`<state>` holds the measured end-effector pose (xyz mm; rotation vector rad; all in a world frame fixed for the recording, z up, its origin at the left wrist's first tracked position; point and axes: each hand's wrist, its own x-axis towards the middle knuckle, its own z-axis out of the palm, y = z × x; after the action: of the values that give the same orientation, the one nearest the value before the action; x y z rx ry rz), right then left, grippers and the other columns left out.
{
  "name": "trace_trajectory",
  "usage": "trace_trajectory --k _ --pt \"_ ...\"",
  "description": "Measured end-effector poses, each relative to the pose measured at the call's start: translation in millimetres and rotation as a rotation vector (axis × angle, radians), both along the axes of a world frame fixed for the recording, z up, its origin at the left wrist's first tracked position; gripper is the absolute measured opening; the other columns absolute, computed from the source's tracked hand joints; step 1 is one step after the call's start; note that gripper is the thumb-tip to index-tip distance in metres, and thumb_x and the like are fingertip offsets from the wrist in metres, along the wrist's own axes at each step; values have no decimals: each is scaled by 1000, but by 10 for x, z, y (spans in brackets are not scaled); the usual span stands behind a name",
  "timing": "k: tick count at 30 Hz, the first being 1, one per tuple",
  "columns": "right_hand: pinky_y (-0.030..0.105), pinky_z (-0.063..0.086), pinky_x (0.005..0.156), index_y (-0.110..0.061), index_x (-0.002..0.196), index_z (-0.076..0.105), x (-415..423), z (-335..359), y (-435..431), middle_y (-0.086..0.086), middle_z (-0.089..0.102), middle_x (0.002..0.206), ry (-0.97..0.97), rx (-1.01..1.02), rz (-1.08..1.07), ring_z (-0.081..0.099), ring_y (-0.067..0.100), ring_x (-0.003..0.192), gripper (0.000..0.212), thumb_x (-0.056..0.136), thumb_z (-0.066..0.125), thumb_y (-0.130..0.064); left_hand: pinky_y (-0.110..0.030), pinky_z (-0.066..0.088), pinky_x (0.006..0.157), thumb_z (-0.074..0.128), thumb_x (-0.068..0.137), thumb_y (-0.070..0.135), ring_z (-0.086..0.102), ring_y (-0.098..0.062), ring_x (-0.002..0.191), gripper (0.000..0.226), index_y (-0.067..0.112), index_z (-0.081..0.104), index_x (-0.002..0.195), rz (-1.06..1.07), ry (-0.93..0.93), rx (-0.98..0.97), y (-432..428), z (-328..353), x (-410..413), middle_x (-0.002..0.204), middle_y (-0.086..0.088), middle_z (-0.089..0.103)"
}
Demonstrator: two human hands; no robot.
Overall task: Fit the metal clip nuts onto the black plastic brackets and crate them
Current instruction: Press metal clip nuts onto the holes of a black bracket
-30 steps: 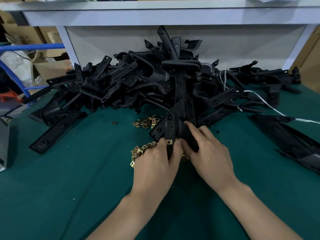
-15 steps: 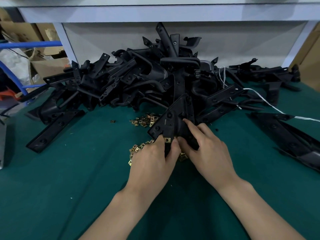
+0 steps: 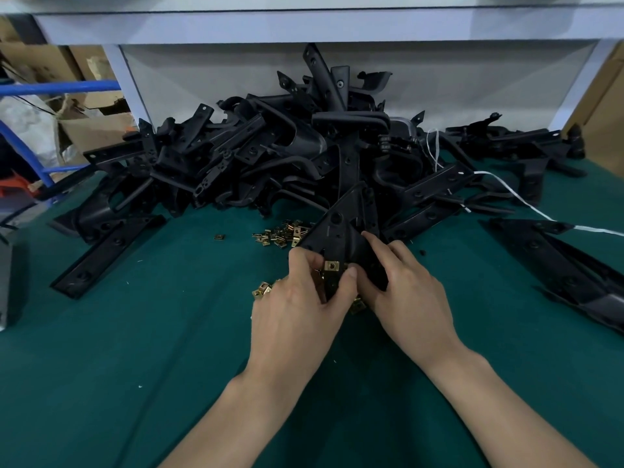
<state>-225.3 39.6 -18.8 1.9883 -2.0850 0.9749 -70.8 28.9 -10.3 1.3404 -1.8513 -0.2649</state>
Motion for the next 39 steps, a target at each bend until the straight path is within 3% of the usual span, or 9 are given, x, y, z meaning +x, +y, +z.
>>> trace_trajectory --k 12,20,23,25,27,29,32,35,39 --pt "30 44 47 -25 143 50 8 -12 -13 -10 52 103 36 -11 -12 60 17 65 55 96 50 -54 -42 52 66 45 88 63 61 -15 60 37 27 42 97 37 53 146 21 23 -43 60 6 59" --pt "31 46 47 -24 143 50 1 -18 -13 -9 54 104 27 -25 -15 62 18 69 56 96 50 -53 -38 50 55 51 90 56 53 -10 47 31 26 45 96 -29 92 129 2 40 -24 49 9 51" --pt "32 45 48 -23 146 46 -11 -25 -7 -8 52 108 61 1 -13 63 20 69 57 98 46 -54 -34 41 50 38 97 58 50 -12 50 30 30 45 89 -116 47 75 -26 68 58 49 11 45" --pt "32 45 49 -22 147 44 -26 -29 -4 -7 52 109 67 8 -30 63 21 70 58 99 43 -55 -35 41 53 26 101 58 50 -11 56 36 32 45 84 -125 52 56 -65 78 131 58 11 50" --pt "33 48 51 -23 147 44 -36 -22 -3 -8 52 109 46 9 -52 62 20 71 57 100 42 -54 -36 46 65 31 101 52 53 -9 72 33 30 53 92 -64 26 36 -136 53 202 76 13 59" --pt "34 50 52 -23 148 43 -45 -22 -4 -9 52 109 38 13 -68 62 18 72 56 101 41 -55 -35 43 83 43 98 47 53 -16 97 30 25 57 112 -3 -106 65 -189 -2 245 103 9 62" --pt "31 48 52 -24 147 44 -72 -25 -8 -8 53 112 25 13 -89 63 17 74 57 101 39 -56 -38 34 109 40 93 62 44 -23 128 64 21 44 142 -13 -330 216 -198 -131 244 137 -1 48" --pt "32 49 52 -24 146 44 -87 -26 -13 -7 54 113 21 9 -106 64 19 75 55 101 40 -55 -42 29 116 34 92 67 43 -23 134 72 20 43 146 -58 -459 192 -220 -210 242 142 -3 49" --pt "33 48 50 -24 147 44 -84 -37 -22 -7 53 110 41 21 -116 63 19 72 56 100 39 -56 -35 33 107 49 97 55 50 -22 121 52 25 54 139 -86 -369 183 -389 -194 311 130 2 55"
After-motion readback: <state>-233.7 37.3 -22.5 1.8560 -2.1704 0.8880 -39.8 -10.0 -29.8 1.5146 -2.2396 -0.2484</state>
